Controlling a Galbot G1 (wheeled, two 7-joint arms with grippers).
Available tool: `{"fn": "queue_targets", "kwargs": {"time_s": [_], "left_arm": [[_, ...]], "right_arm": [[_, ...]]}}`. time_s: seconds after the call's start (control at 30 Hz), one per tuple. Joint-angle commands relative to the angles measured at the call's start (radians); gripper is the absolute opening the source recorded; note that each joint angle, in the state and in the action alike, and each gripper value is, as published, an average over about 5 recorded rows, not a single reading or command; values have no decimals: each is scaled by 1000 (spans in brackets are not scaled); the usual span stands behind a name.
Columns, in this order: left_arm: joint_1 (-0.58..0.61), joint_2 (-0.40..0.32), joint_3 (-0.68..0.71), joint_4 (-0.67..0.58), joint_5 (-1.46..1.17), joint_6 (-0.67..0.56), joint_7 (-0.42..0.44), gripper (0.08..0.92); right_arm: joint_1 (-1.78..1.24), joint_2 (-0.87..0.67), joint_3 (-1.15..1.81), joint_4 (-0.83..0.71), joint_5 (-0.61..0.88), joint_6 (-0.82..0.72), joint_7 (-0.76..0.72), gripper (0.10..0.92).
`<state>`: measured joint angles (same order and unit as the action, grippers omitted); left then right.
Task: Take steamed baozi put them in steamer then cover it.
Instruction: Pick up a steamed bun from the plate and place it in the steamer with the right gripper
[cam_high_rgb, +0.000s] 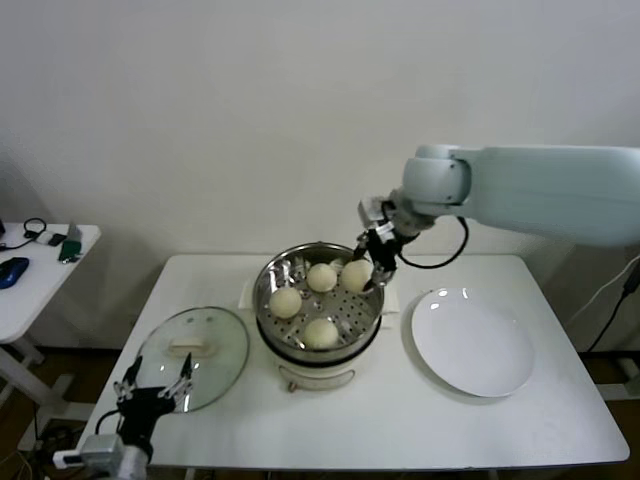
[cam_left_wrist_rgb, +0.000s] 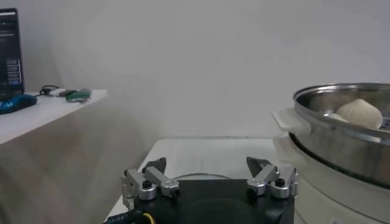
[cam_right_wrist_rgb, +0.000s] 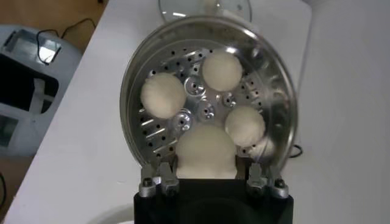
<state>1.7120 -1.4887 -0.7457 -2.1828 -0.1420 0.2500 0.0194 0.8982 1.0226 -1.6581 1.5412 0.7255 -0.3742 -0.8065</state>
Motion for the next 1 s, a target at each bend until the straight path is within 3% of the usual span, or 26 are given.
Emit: {"fn": "queue_targets", "kwargs": {"time_s": [0.03, 0.5, 0.83, 1.0], "left_arm": [[-2, -3, -6, -2, -8, 4, -1, 823], [-6, -2, -26, -5, -7, 6, -1, 823], [-8, 7, -48, -17, -18, 49, -1, 823], [-11, 19, -45, -28, -34, 88, 0, 823]], "right_arm": [[-211, 56, 41, -78, -120, -47, 47, 638], [-295, 95, 102, -210, -169, -5, 25, 649], [-123, 42, 77, -224, 0, 137, -134, 807], [-44, -37, 101, -266, 109, 197, -191, 822]]}}
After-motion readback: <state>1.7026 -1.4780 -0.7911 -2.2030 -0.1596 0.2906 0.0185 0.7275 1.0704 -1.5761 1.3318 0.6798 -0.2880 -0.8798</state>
